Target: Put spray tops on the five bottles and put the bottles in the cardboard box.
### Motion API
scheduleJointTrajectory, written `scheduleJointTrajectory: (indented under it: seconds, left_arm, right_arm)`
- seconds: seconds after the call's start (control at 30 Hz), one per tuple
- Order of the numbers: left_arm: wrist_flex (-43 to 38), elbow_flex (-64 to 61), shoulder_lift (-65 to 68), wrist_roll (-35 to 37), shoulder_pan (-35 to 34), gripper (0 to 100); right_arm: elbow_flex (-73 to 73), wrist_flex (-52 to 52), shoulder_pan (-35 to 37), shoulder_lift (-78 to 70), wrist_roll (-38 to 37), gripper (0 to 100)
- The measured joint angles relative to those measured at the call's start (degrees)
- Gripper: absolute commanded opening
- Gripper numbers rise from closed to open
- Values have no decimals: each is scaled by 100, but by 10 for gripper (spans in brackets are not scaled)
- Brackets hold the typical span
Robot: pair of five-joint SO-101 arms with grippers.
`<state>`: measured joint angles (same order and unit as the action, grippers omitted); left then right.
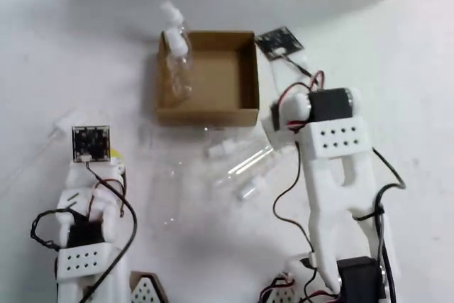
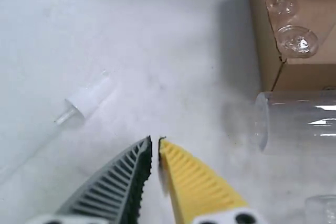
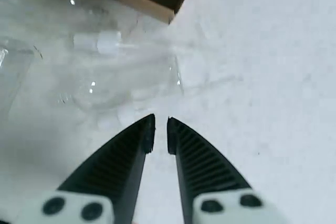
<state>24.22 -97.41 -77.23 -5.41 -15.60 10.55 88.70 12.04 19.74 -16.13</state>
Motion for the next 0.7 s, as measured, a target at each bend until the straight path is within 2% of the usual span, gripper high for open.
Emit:
scheduleJointTrajectory:
  seconds: [0.27,0.47,0.7]
  left_arm:
    - [0,0,0,0,0,27]
    - [0,0,0,0,0,27]
    - [0,0,0,0,0,27]
  right_arm:
    - [158,642,-1116,44,-35,16]
    - [1099,563,-1591,62,-765,16]
    - [1758,237,-2242,97,-1178,16]
